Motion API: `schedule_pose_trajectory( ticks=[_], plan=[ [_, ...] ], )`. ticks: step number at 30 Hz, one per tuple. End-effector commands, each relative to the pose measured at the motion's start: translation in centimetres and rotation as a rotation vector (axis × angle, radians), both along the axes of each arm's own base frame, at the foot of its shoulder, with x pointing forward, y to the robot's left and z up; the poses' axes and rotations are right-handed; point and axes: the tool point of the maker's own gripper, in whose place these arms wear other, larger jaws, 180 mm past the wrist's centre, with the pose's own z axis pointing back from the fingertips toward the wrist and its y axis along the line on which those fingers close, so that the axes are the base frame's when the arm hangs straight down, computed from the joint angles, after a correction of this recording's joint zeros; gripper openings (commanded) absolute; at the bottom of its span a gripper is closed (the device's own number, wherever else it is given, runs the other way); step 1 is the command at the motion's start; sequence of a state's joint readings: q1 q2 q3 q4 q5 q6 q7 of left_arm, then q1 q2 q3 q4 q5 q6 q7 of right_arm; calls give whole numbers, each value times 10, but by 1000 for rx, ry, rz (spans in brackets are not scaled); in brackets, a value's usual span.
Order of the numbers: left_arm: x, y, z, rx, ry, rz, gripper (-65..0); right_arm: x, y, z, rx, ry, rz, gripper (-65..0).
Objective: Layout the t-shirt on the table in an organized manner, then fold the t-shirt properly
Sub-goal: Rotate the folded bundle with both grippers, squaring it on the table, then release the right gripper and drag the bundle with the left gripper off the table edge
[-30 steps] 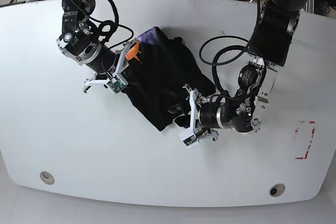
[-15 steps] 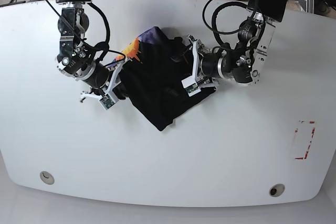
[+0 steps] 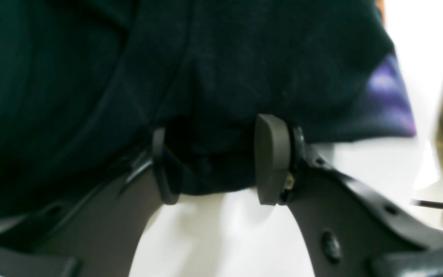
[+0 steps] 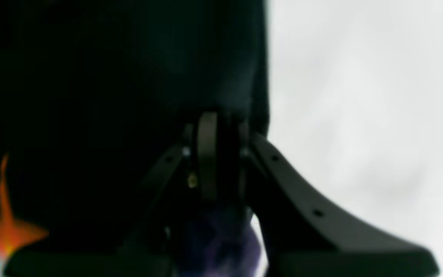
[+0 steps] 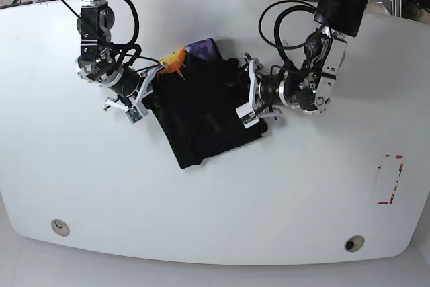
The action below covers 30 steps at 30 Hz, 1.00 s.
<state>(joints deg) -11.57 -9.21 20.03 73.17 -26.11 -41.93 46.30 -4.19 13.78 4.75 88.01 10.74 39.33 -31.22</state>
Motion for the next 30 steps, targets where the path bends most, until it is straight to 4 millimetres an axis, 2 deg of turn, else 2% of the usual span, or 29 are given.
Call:
schedule_pose_trajectory(
  ticks=[1, 6, 9, 12, 14, 16, 21, 23, 26, 30],
  plan=[
    [22, 29, -13, 143, -11, 37, -376, -5, 15, 13, 43, -41, 18, -588],
    [52, 46, -11, 184, -28, 70, -376, -20, 33, 14, 47, -44, 28, -588],
    [60, 54, -6, 198, -42, 77, -376, -23, 41, 12, 18, -39, 31, -588],
    [68, 54, 6, 204, -78, 72, -376, -22, 48, 15, -19, -48, 33, -588],
    [70, 54, 16, 217, -105, 61, -376, -20, 51, 20, -34, -68, 34, -588],
    [75, 61, 35, 256, -164, 46, -376, -15, 51, 34, -56, -113, 35, -588],
    [76, 58, 79, 290, -291, 30, -376, -8, 43, 61, -114, -184, 32, -587],
    [74, 53, 95, 290, -336, 24, -376, -6, 35, 71, -157, -203, 33, -587],
    [69, 29, 118, 240, -412, 4, -376, -4, 14, 86, -242, -226, 28, -587],
    [63, 1, 126, 180, -428, -5, -376, 2, -2, 98, -296, -246, 12, -587]
  ],
)
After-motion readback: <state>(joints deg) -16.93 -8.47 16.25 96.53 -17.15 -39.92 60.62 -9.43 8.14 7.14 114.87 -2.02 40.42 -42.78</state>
